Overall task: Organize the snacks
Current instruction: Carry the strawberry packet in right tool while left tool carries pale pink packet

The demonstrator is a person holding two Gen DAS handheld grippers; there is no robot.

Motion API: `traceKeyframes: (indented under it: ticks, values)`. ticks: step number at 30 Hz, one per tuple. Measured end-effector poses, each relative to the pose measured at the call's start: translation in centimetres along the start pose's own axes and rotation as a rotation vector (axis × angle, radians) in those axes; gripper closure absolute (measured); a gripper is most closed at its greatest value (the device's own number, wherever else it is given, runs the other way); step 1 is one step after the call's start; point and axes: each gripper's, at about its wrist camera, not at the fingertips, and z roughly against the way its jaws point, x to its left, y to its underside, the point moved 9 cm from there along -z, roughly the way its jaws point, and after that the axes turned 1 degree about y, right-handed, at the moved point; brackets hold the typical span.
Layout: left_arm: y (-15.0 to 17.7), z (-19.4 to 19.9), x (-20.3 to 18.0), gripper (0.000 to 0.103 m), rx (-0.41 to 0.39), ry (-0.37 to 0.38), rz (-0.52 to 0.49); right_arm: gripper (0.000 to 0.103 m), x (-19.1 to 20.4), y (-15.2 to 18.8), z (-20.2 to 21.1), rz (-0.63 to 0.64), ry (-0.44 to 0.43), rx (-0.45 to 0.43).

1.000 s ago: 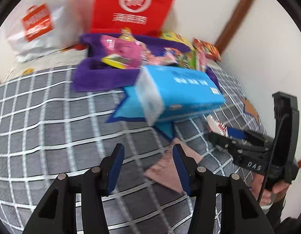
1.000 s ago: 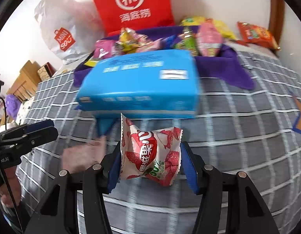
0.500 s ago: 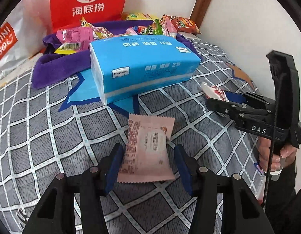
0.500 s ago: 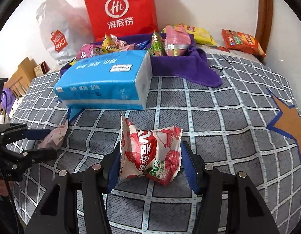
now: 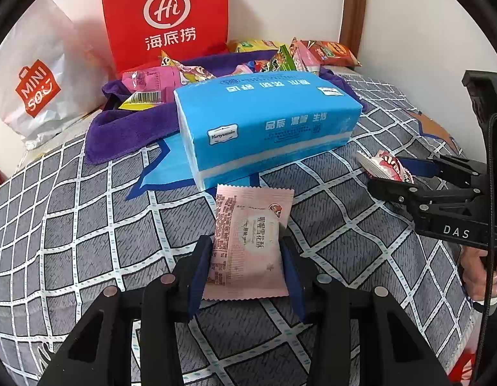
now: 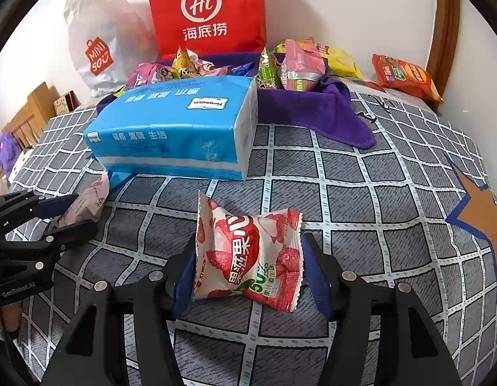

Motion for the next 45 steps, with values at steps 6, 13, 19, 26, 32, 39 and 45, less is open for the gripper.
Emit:
traceKeyframes:
  ticks: [6, 13, 19, 26, 32, 39, 45]
  values:
    - [0.1, 0.0, -0.1, 0.061, 0.015, -0.004, 0.003, 0.041, 0.2, 0.0, -0.1, 0.011, 0.007, 0.003]
    - [0.0, -0.1, -0.1, 0.061, 0.030, 0.000, 0.009, 0.041, 0.1, 0.0, -0.1, 0.008, 0.004, 0.002]
    - [0.1, -0.1, -0.1, 0.061, 0.032, 0.003, 0.016, 0.041, 0.3, 0.0, -0.1, 0.014, 0.010, 0.003]
    - [0.1, 0.0, 0.0, 0.062, 0.017, 0.007, 0.021, 0.041, 0.2, 0.0, -0.1, 0.006, 0.001, 0.001]
    - [0.1, 0.1, 0.1, 0.062, 0.010, 0.010, 0.068, 0.042, 0.1, 0.0, -0.1, 0.004, 0.000, 0.000]
    - [0.0, 0.5, 0.9, 0.063, 0.029, 0.062, 0.166, 0.043, 0.0, 0.0, 0.0, 0.011, 0.014, -0.001]
    - [-0.6, 2.2, 1.6, 0.063, 0.001, 0.031, 0.169, 0.045, 0.2, 0.3, 0.8, -0.011, 0.008, 0.004]
